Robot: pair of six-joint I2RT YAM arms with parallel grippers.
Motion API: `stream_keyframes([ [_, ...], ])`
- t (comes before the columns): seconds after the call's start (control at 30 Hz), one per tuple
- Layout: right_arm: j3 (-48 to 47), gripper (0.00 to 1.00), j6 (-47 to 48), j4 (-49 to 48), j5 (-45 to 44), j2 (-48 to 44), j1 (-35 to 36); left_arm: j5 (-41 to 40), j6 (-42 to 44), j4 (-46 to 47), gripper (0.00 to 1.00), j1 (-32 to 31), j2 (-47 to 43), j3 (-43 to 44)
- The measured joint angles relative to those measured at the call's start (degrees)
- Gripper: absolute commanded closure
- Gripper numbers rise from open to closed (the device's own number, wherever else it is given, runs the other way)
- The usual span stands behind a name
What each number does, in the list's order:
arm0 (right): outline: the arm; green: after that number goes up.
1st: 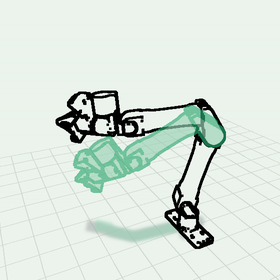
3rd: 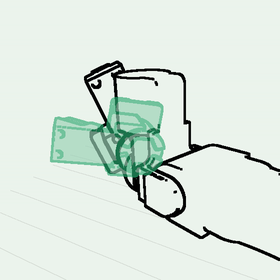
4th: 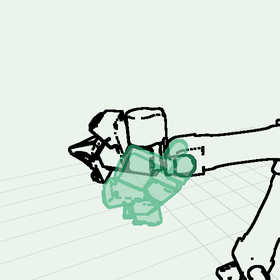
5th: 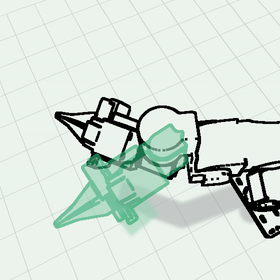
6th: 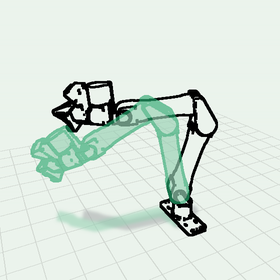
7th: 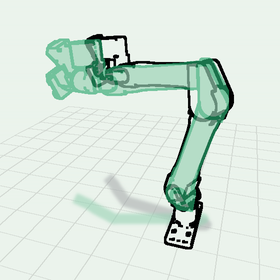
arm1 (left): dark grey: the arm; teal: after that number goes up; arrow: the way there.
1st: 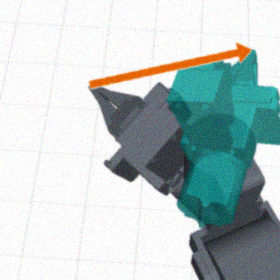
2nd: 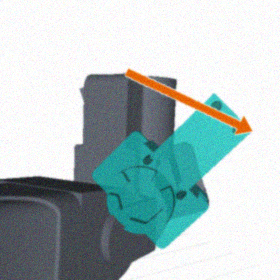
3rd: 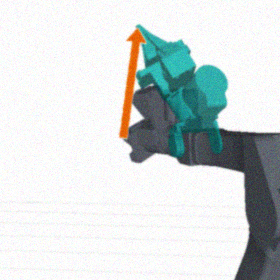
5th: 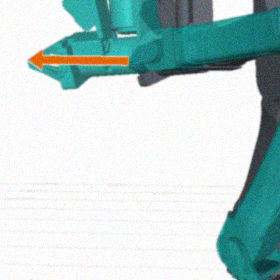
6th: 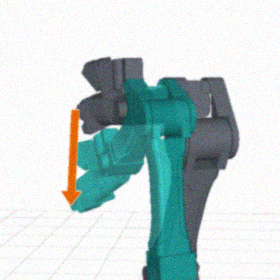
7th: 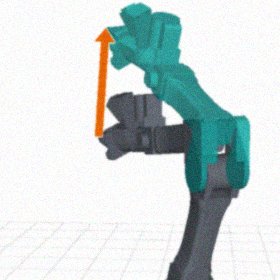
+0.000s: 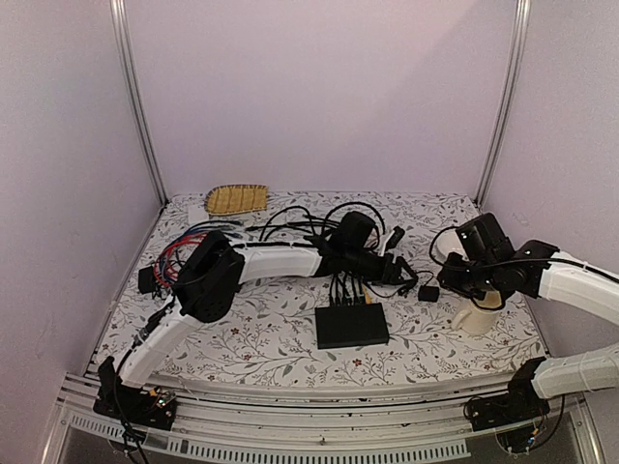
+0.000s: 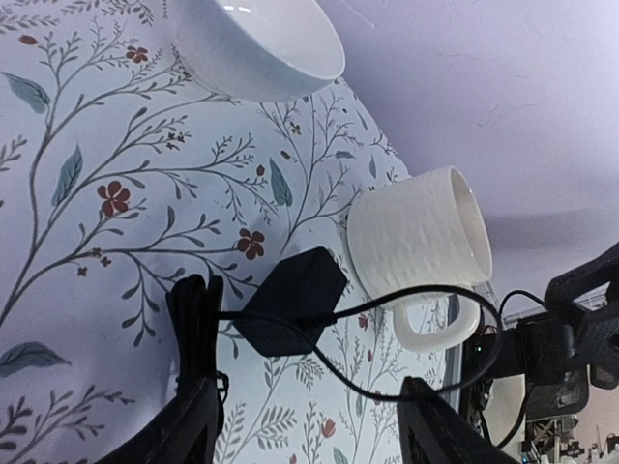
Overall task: Pull the plug from the switch port
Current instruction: Place the connector at the corner of the board, then move the connector to the corner of the board.
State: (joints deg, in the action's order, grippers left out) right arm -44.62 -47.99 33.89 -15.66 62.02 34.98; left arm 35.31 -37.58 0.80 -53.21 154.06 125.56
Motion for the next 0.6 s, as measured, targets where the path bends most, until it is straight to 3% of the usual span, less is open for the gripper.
stream_keyframes([
  [0.4,0.0,0.70,0.0,-8.4,3.1,10.1,4.8,-3.0,7.9,-18.9,0.34,0.1,-14.7,-8.1],
  [0.6,-1.6,0.70,0.0,-13.9,5.0,17.2,5.2,-6.6,9.8,-23.6,0.34,0.1,-22.5,-17.9],
])
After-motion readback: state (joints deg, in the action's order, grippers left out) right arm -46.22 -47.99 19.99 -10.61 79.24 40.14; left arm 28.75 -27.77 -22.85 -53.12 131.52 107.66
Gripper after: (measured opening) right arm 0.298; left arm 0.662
